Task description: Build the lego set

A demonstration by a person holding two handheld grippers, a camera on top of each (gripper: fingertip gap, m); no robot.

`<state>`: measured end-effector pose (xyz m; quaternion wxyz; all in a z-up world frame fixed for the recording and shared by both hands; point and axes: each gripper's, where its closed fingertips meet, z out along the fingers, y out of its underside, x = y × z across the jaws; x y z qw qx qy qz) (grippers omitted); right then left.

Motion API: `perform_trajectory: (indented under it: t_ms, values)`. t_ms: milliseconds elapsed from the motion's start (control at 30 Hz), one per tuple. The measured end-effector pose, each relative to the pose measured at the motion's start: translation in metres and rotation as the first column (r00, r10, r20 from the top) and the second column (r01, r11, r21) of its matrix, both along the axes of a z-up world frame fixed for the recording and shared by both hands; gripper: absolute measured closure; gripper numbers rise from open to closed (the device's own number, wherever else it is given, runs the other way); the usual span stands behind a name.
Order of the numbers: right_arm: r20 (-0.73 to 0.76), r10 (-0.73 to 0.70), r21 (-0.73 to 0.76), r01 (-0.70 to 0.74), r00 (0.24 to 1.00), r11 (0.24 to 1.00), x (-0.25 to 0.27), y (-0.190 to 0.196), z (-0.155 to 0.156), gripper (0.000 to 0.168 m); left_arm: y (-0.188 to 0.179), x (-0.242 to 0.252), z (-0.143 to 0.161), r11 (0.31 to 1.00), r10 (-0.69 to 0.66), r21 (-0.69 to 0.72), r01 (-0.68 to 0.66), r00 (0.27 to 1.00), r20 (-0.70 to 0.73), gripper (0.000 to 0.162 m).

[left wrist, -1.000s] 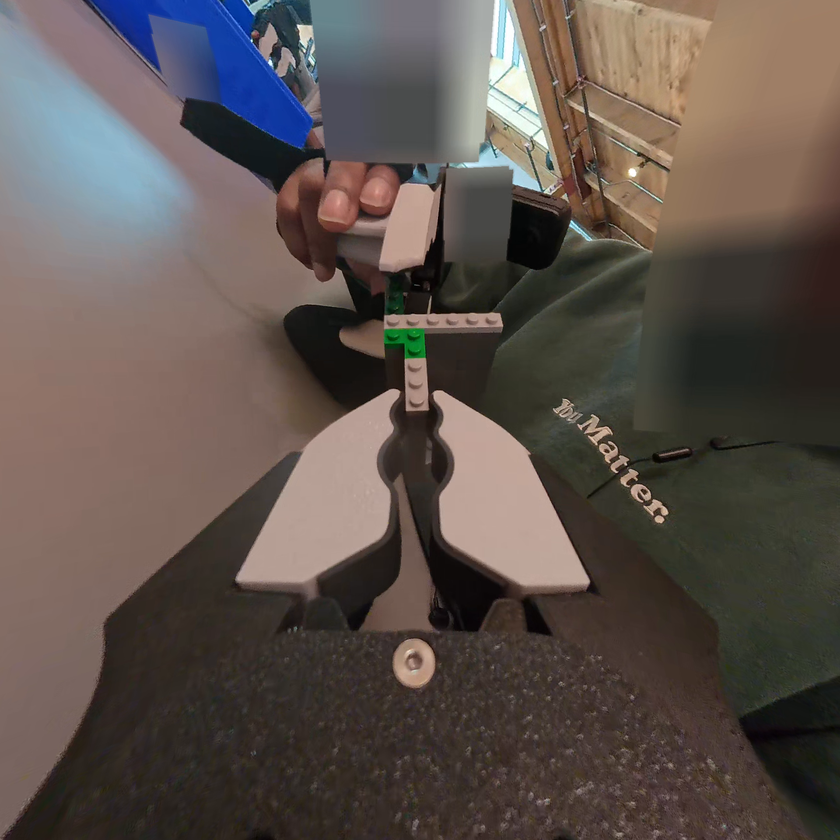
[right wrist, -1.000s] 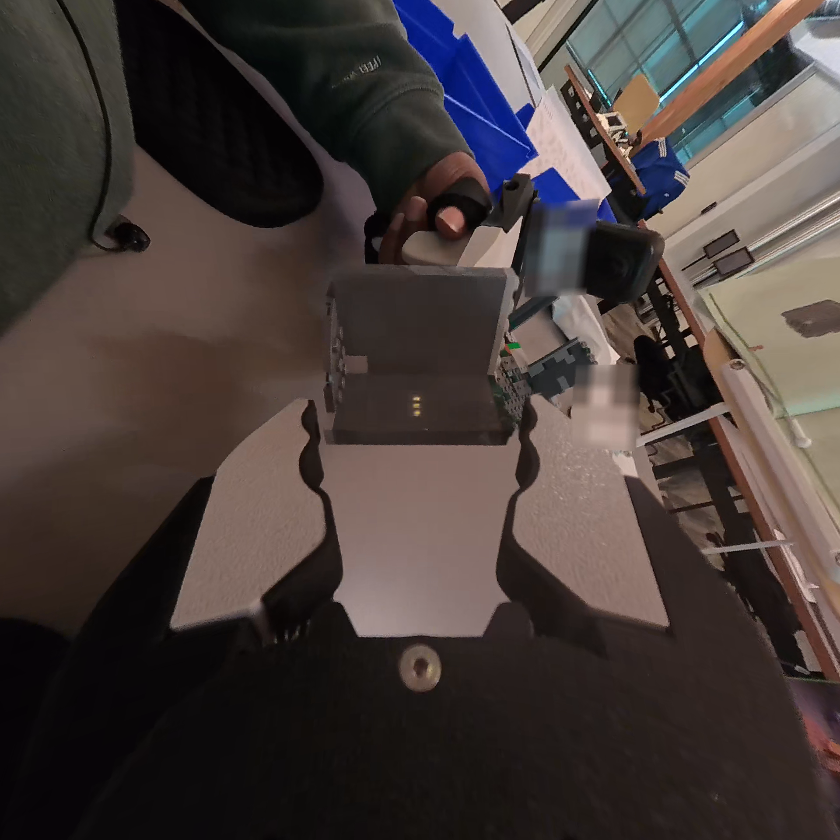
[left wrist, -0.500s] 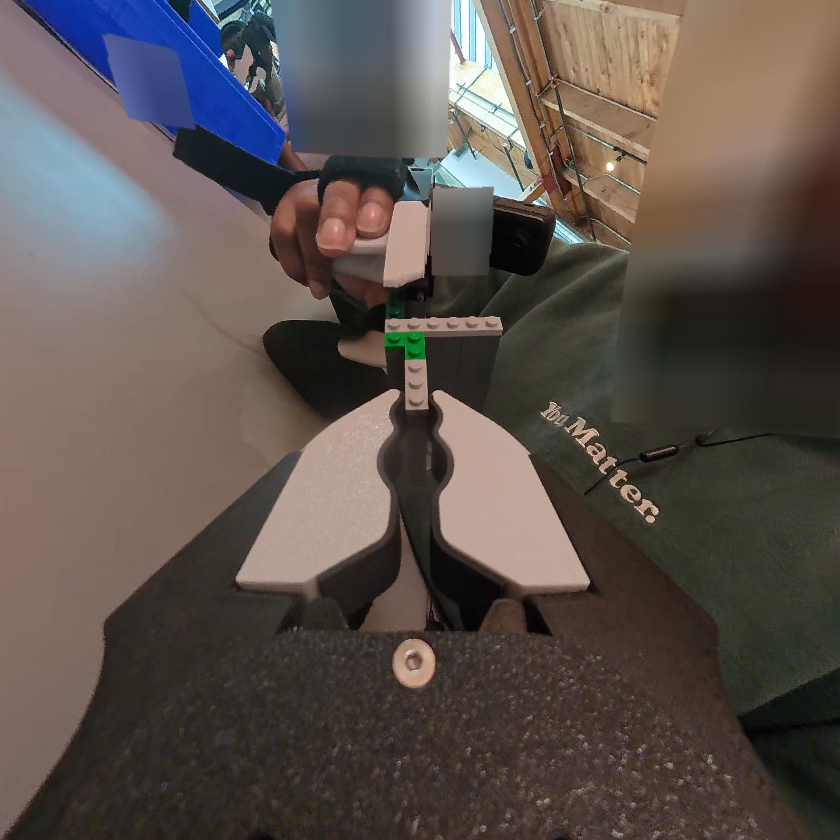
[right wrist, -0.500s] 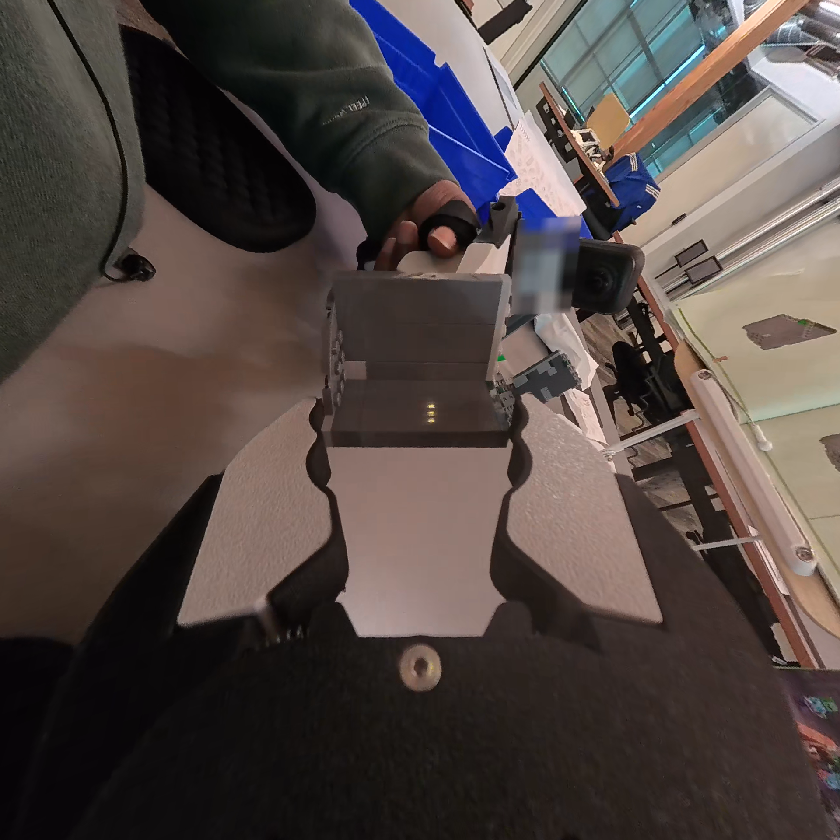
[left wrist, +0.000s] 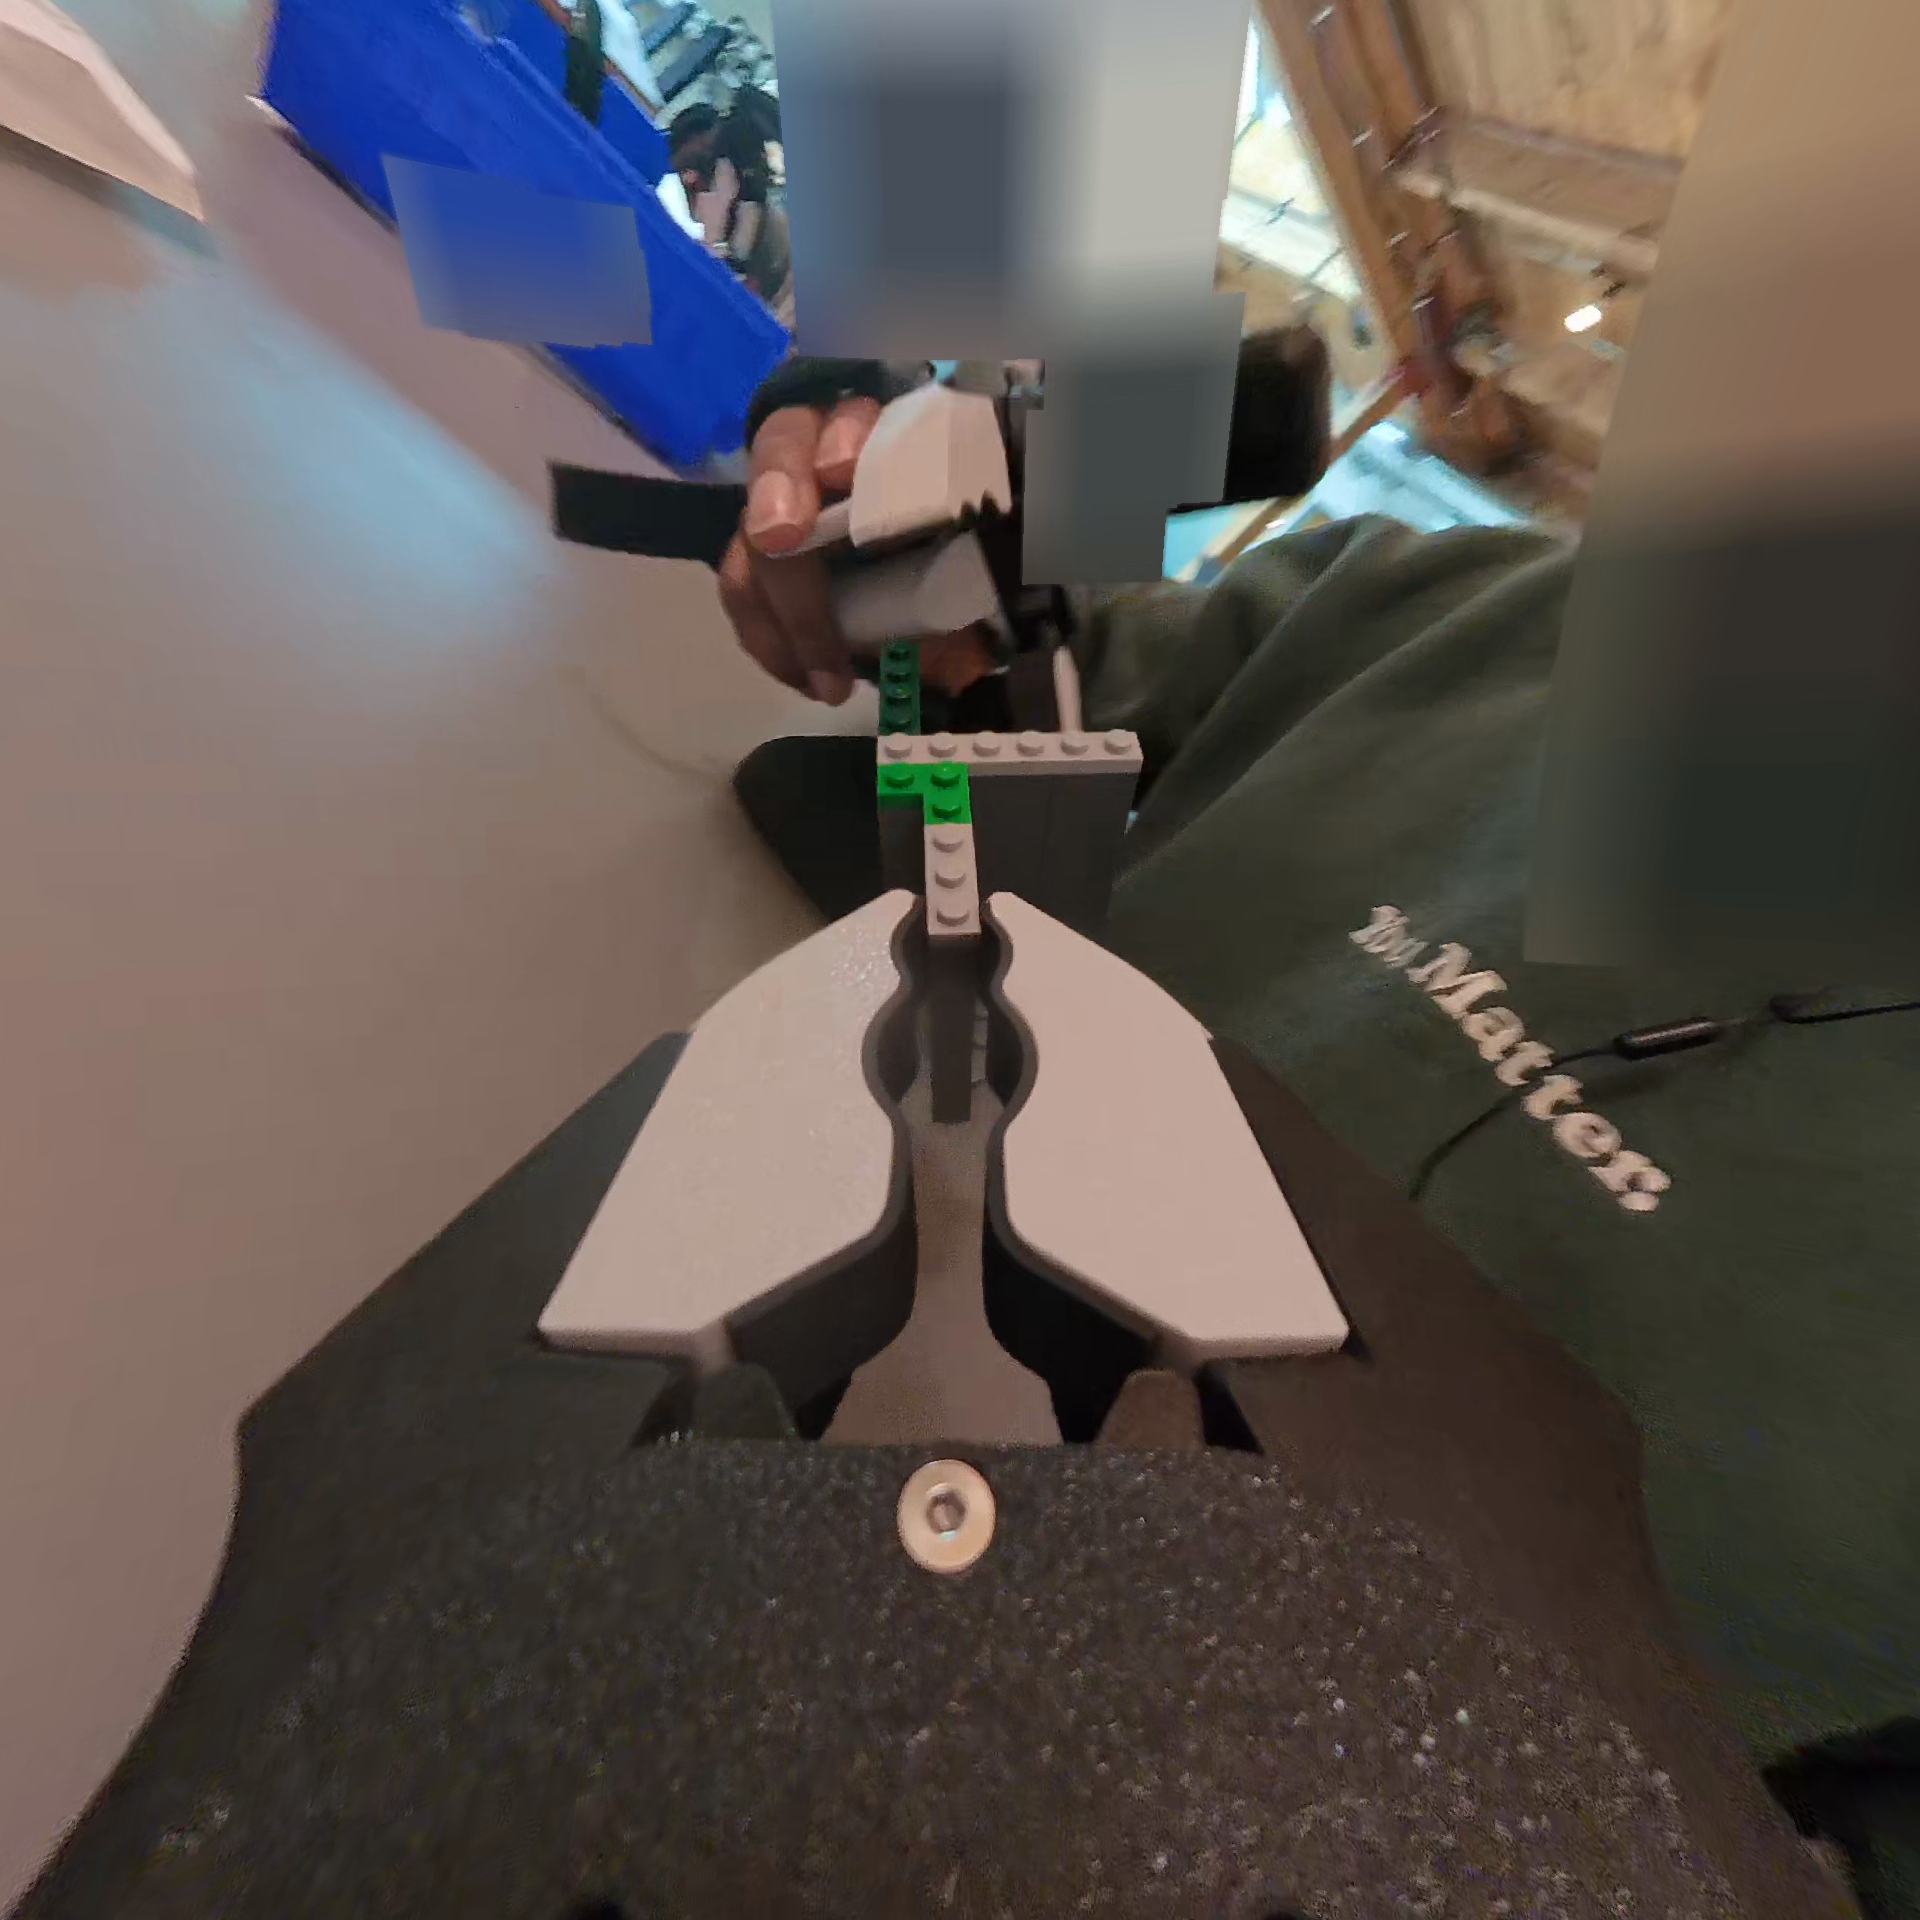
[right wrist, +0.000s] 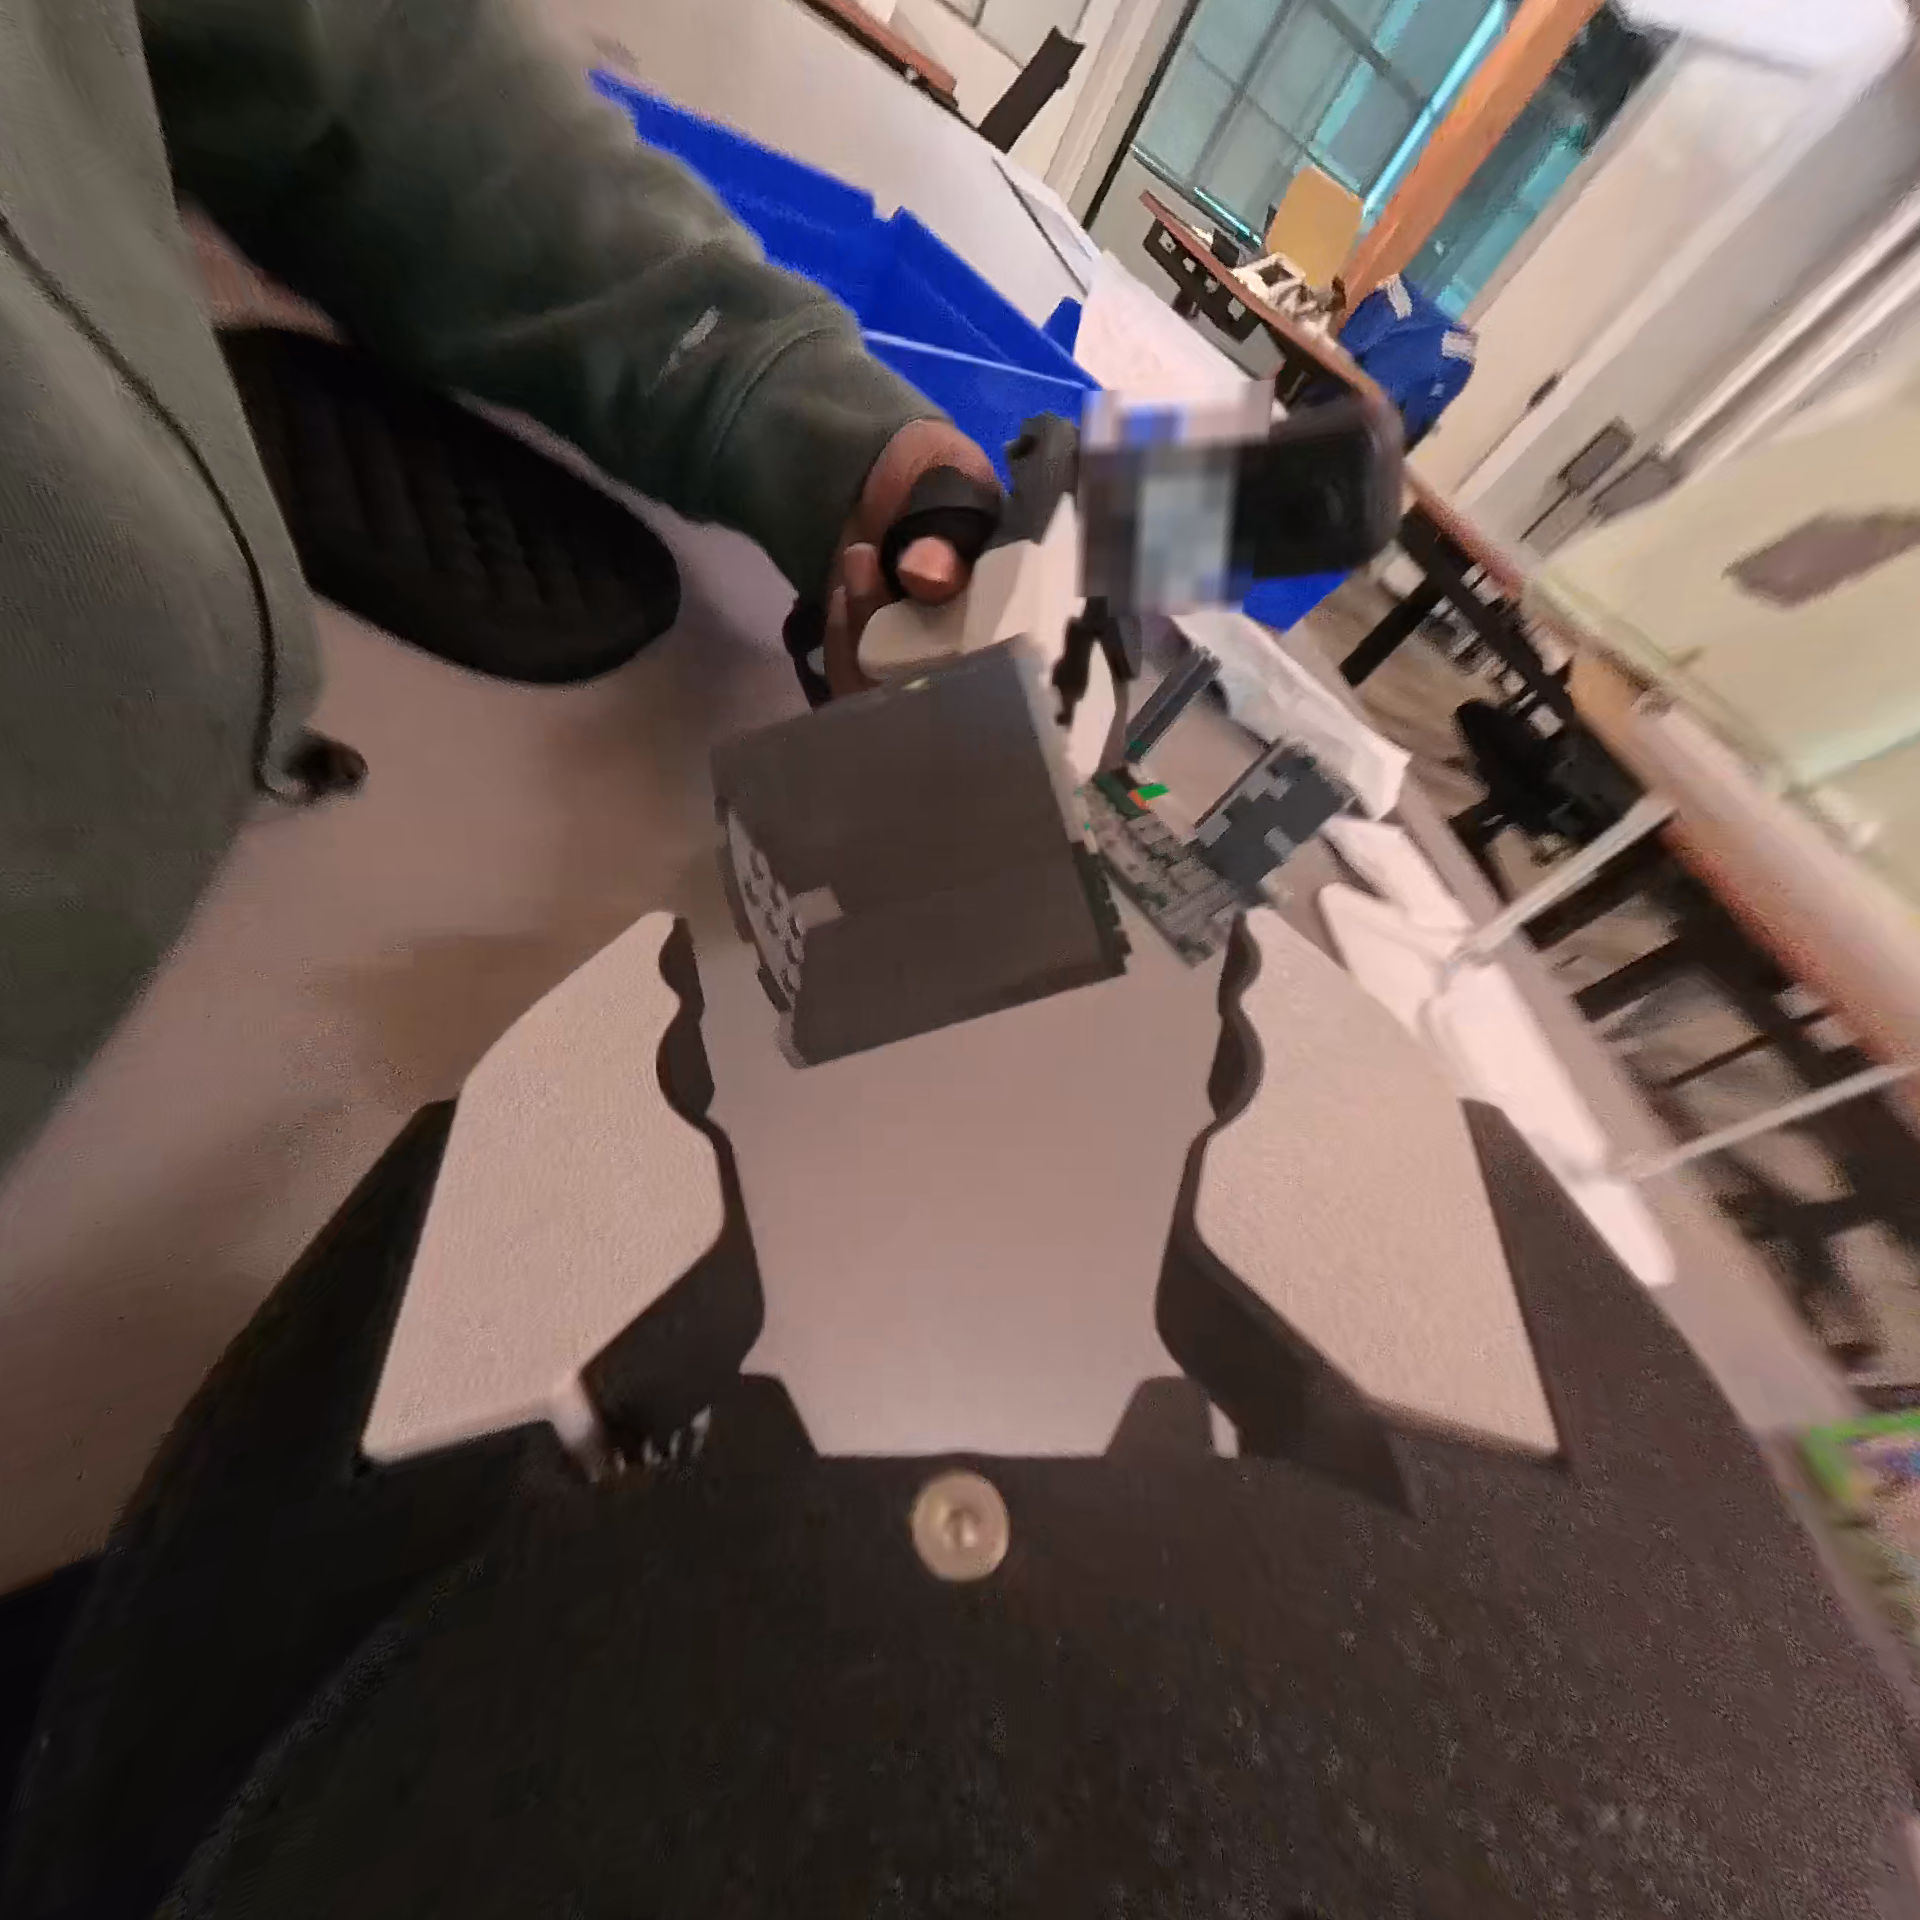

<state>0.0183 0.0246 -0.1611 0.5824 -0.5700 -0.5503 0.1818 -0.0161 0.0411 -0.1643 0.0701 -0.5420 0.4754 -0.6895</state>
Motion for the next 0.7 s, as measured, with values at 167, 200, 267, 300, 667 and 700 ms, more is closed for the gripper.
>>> perform_trajectory:
  t_ms: [167, 200, 267, 300, 667, 700]
  values:
    - [-0.109, -0.138, -0.228, 0.11, 0.984, 0.967, 0.029, 0.02, -0.012, 0.088, 0.018, 0.003, -0.032, 0.932, 0.166, 0.336, -0.136, 0.984, -0.061, 0.154]
    - [-0.11, -0.158, -0.274, 0.123, 0.981, 0.954, 0.033, 0.024, -0.017, 0.096, 0.021, 0.005, -0.035, 0.907, 0.198, 0.386, -0.167, 0.979, -0.044, 0.154]
    - [-0.116, -0.193, -0.355, 0.141, 0.974, 0.924, 0.035, 0.031, -0.025, 0.097, 0.028, 0.008, -0.038, 0.855, 0.251, 0.471, -0.219, 0.968, -0.007, 0.155]
    - [-0.105, -0.213, -0.383, 0.158, 0.971, 0.91, 0.036, 0.036, -0.03, 0.097, 0.032, 0.01, -0.041, 0.816, 0.278, 0.526, -0.238, 0.96, 0.003, 0.155]
    - [0.105, -0.32, -0.421, 0.334, 0.942, 0.843, 0.009, 0.067, -0.062, 0.114, 0.074, 0.021, -0.061, 0.504, 0.514, 0.767, -0.397, 0.852, 0.103, 0.154]
    - [0.111, -0.331, -0.427, 0.346, 0.937, 0.835, 0.007, 0.068, -0.064, 0.114, 0.076, 0.022, -0.062, 0.5, 0.521, 0.768, -0.402, 0.847, 0.104, 0.154]
